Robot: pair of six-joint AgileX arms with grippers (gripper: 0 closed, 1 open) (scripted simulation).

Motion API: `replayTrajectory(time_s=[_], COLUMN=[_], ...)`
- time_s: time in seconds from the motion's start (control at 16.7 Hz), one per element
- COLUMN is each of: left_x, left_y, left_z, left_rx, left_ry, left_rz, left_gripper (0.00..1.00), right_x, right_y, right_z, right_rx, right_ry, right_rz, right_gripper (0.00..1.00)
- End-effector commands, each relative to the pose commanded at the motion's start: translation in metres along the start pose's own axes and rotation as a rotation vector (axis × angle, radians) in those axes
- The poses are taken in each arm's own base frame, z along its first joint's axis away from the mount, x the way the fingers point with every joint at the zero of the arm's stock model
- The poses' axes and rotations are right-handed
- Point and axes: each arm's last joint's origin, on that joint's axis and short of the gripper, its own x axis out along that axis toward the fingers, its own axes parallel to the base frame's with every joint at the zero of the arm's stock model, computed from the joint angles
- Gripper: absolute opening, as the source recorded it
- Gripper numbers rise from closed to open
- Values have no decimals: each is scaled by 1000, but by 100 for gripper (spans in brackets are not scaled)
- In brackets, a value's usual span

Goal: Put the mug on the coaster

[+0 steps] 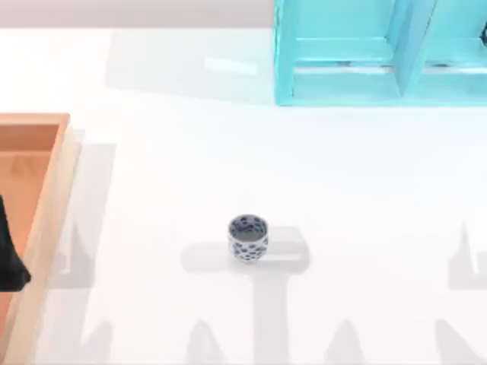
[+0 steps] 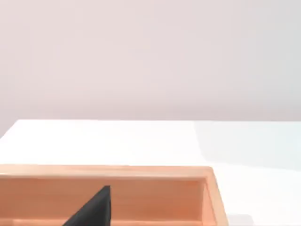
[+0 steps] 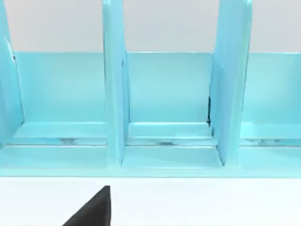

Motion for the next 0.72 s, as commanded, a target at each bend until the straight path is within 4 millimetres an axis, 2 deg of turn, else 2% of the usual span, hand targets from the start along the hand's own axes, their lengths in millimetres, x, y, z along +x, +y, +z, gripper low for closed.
replayTrajectory(time_s=[0.18, 0.3, 0.54, 0.72], left_x=[0, 0, 0, 0], left_y=[0, 0, 0, 0], left_z=[0, 0, 0, 0], left_rx=[0, 0, 0, 0], left_ry=[0, 0, 0, 0], left_rz=[0, 0, 0, 0], left_gripper=[100, 100, 100, 100], right_x=[0, 0, 7, 29], right_y=[1, 5, 20, 42], right_z=[2, 11, 50, 86], right_rx=[-6, -36, -162, -303], right_ry=[7, 42, 192, 371], right_rz=[9, 53, 221, 397], right_gripper=[100, 100, 100, 100])
